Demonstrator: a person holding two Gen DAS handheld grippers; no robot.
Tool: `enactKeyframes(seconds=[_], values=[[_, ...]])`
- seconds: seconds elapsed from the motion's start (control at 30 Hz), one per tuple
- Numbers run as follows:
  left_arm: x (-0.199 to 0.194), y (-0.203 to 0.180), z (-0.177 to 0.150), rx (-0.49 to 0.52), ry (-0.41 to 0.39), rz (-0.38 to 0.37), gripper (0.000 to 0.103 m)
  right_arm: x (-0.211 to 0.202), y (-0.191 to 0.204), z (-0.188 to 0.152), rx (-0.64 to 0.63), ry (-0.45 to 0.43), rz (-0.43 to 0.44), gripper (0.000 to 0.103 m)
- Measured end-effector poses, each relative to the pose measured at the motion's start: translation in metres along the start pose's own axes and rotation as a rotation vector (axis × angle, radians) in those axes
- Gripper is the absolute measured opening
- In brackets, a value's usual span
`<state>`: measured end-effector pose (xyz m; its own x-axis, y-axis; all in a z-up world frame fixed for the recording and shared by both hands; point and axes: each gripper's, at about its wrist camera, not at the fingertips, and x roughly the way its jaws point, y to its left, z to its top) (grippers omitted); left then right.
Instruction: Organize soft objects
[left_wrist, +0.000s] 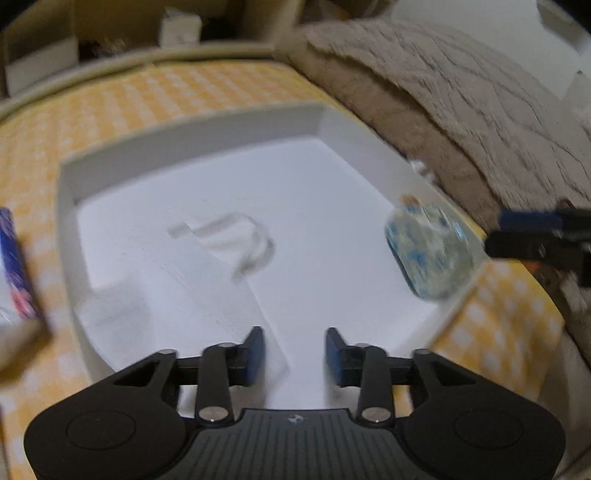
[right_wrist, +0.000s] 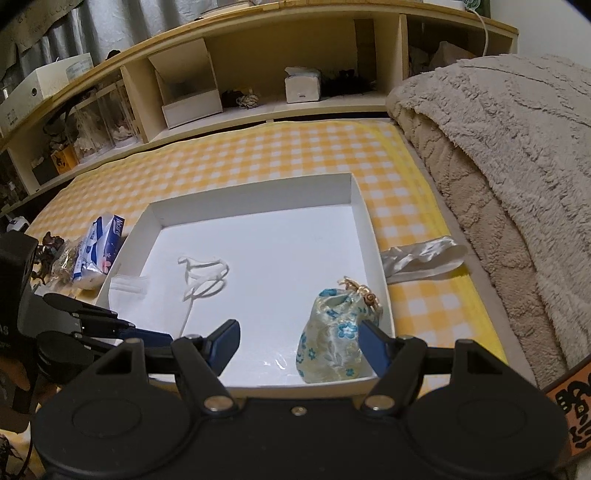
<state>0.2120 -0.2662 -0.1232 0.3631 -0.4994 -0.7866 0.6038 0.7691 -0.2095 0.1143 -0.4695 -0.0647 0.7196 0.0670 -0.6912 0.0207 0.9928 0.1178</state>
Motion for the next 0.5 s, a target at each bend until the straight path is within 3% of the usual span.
enactKeyframes(seconds=[0.13, 0.23, 0.33, 0.4, 0.5], values=[[-0.005, 0.005, 0.014, 0.019, -0.089, 0.073, 0.042, -0.003, -0.001, 0.002, 0.003, -0.011, -0.002, 0.071], [0.004, 0.009, 0.026, 0.033, -0.104, 0.098, 0.040, -0.005, -0.002, 0.004, 0.012, -0.018, 0.003, 0.072], [0.018, 0.006, 0.032, 0.076, -0.089, 0.112, 0.026, -0.003, -0.002, 0.003, 0.013, -0.018, 0.010, 0.072], [0.027, 0.005, 0.034, 0.088, -0.072, 0.113, 0.000, -0.002, -0.003, 0.003, 0.015, -0.017, 0.013, 0.071], [0.033, 0.008, 0.032, 0.066, -0.067, 0.101, 0.000, 0.000, -0.005, 0.002, 0.021, -0.018, 0.014, 0.072]])
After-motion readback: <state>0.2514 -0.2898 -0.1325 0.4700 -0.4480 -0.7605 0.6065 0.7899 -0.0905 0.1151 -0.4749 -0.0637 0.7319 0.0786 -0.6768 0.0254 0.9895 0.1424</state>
